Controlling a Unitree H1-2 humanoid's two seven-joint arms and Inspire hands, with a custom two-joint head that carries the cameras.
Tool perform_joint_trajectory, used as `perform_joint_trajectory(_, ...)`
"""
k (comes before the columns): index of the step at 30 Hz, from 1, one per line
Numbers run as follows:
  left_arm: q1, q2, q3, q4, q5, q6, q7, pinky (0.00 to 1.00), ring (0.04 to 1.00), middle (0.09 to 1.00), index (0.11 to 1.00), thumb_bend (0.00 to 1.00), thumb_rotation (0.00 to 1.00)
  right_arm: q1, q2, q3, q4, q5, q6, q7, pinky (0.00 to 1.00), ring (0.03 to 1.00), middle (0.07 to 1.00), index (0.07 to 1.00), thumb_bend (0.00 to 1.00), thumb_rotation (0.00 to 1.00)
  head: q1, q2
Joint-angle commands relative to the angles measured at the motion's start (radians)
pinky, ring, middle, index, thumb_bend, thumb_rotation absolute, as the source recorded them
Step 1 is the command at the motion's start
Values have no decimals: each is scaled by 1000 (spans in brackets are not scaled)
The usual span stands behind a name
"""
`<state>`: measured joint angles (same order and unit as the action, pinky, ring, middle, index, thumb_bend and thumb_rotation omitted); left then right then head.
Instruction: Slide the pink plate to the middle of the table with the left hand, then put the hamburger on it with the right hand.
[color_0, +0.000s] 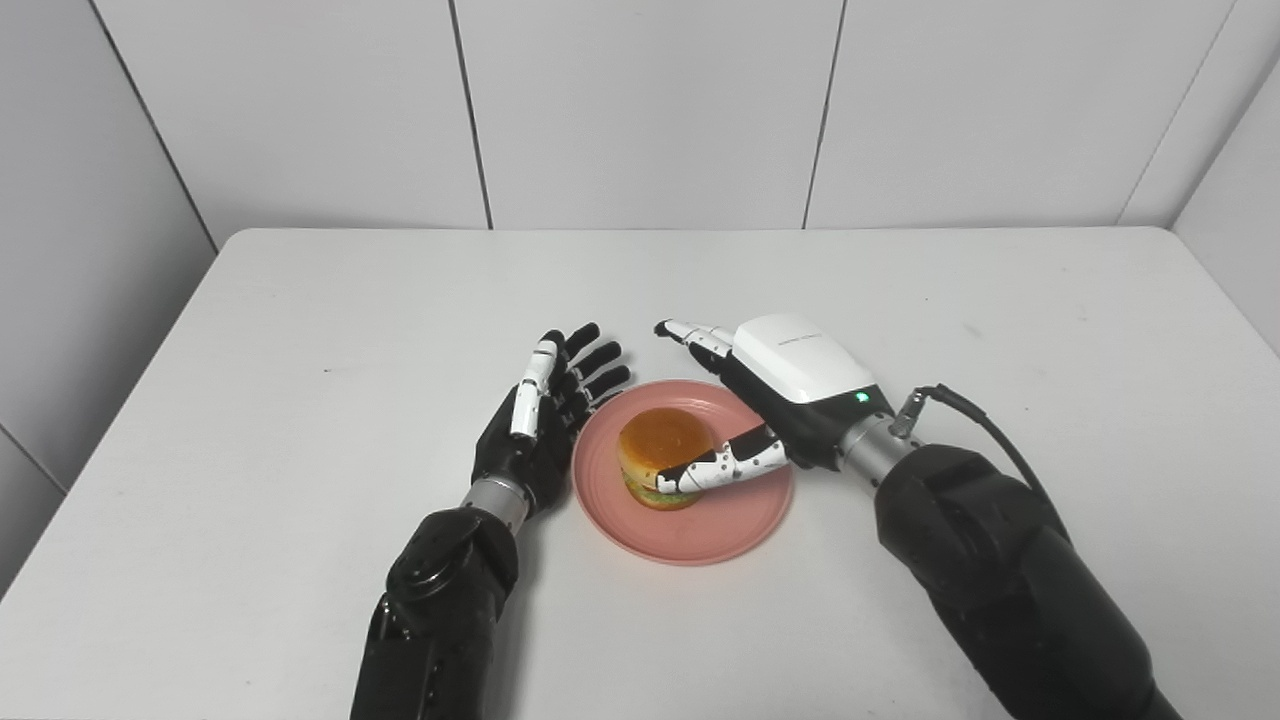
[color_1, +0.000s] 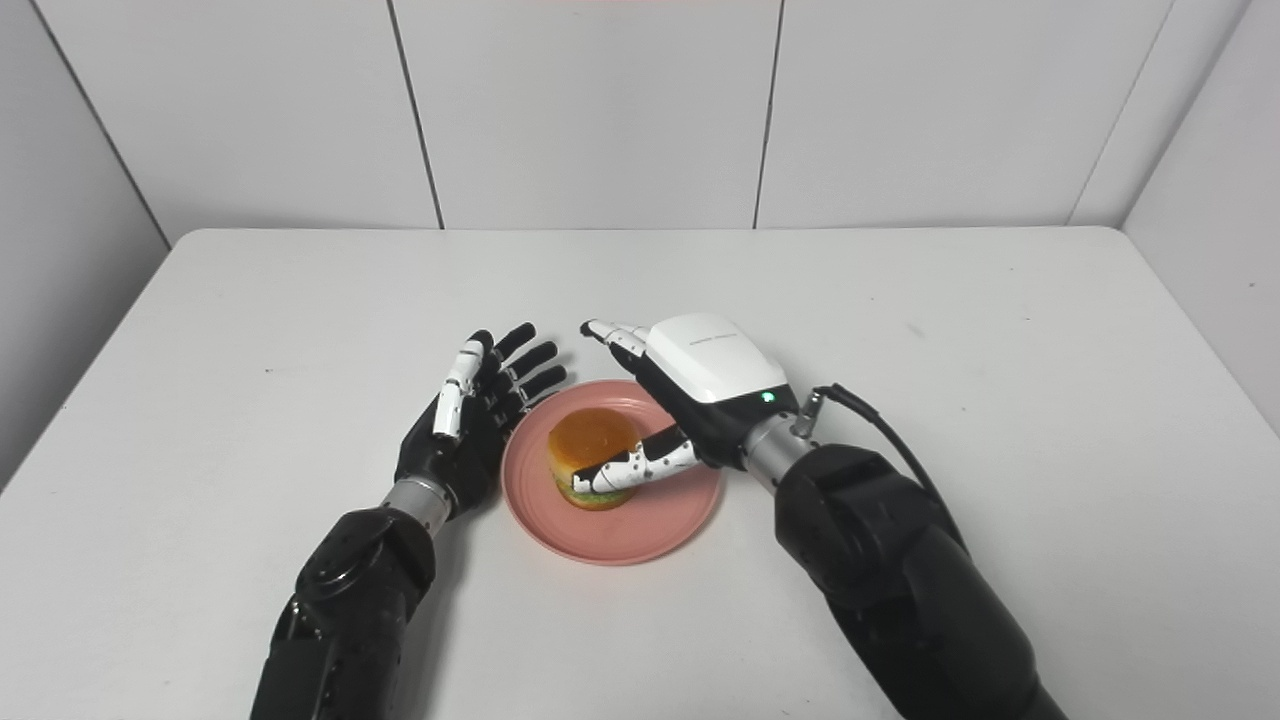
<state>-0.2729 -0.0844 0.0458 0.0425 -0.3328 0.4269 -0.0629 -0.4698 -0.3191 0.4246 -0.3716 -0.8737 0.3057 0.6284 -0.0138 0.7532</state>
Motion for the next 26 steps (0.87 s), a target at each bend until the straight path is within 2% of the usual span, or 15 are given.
perform_joint_trajectory(1, -29, 1, 5, -24, -10, 18, -5, 834, 847, 866, 873, 345, 1000, -45, -5, -56, -70, 16, 45, 20, 577, 758, 892, 923, 1000, 704, -2, -1)
perform_joint_trajectory(3, -28, 2, 7, -26, -10, 19, -5, 842, 847, 865, 873, 346, 1000, -36, -1, -95, -90, 34, 47, 15, 565, 760, 879, 918, 1000, 724, -3, -3)
perform_joint_trajectory(5, -27, 4, 6, -27, -6, 16, -5, 848, 854, 867, 874, 346, 1000, -9, 13, -146, -82, 77, 16, -52, 573, 761, 867, 916, 996, 745, -3, -4)
perform_joint_trajectory(6, -27, 6, 6, -29, -5, 13, -8, 851, 859, 871, 875, 350, 1000, 9, 24, -173, -70, 103, -8, -99, 609, 794, 892, 947, 959, 811, -3, -3)
perform_joint_trajectory(7, -25, 9, 4, -31, -4, 8, -11, 855, 863, 875, 878, 349, 1000, 29, 41, -200, -58, 132, -25, -146, 610, 792, 884, 939, 953, 803, -3, -3)
perform_joint_trajectory(9, -22, 13, 2, -42, 1, 5, -12, 861, 866, 881, 880, 350, 1000, 68, 80, -250, -35, 198, -41, -224, 679, 840, 915, 955, 876, 836, -2, -2)
perform_joint_trajectory(12, -13, 22, -10, -60, 26, -17, -10, 890, 880, 892, 890, 350, 1000, 132, 132, -318, 29, 301, -90, -338, 853, 945, 984, 994, 804, 979, -1, -3)
perform_joint_trajectory(17, 5, 47, -37, -82, 99, -78, -4, 912, 906, 917, 913, 355, 1000, 208, 220, -406, 155, 509, -172, -449, 960, 997, 1000, 1000, 739, 1000, 2, -5)
perform_joint_trajectory(22, 48, 65, -56, -127, 169, -119, 2, 964, 950, 959, 945, 379, 1000, 254, 276, -432, 260, 634, -262, -518, 999, 1000, 1000, 1000, 655, 1000, 11, -5)
perform_joint_trajectory(26, 80, 67, -57, -138, 203, -172, 11, 989, 970, 977, 963, 397, 1000, 279, 292, -432, 301, 677, -279, -545, 1000, 1000, 1000, 1000, 544, 1000, 23, -4)
